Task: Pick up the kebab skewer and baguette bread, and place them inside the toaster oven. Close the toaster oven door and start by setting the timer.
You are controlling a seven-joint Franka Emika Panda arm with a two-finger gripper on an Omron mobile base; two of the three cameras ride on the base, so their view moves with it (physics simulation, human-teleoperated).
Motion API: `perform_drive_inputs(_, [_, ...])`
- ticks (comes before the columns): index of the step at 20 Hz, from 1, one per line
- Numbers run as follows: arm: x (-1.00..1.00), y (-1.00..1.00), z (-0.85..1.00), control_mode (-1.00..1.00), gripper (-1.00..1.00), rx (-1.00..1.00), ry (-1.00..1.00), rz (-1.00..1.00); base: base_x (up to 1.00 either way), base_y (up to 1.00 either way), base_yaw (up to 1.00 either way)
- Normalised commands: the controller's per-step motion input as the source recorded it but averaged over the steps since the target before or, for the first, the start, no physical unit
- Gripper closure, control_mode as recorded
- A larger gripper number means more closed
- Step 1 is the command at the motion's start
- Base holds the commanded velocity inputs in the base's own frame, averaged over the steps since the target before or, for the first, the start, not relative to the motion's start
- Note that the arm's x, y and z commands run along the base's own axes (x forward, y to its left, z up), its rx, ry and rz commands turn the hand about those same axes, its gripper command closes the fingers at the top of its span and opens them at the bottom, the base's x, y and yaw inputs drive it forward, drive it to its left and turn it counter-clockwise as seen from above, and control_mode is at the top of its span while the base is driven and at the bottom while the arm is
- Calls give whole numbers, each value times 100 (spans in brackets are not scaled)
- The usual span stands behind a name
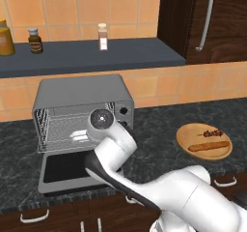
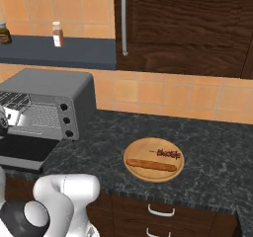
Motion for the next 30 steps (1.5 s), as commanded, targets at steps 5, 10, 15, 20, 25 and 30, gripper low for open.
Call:
perform_drive_inputs(5, [-19,-95,26,-100,-100,4,2,-7,0,0,0])
perform_drive_inputs(10, [-32,-100,0,-100,-100,6,1,-15,0,0,0])
perform_drive_inputs(15, [-1,-100,0,-100,-100,6,5,-18,0,0,0])
perform_drive_inputs(20, [7,-100,0,-100,-100,11,11,-23,0,0,0])
perform_drive_inputs(25, [13,-100,0,-100,-100,18,19,-26,0,0,0])
perform_drive_inputs(30, [1,-100,-3,-100,-100,21,18,-28,0,0,0])
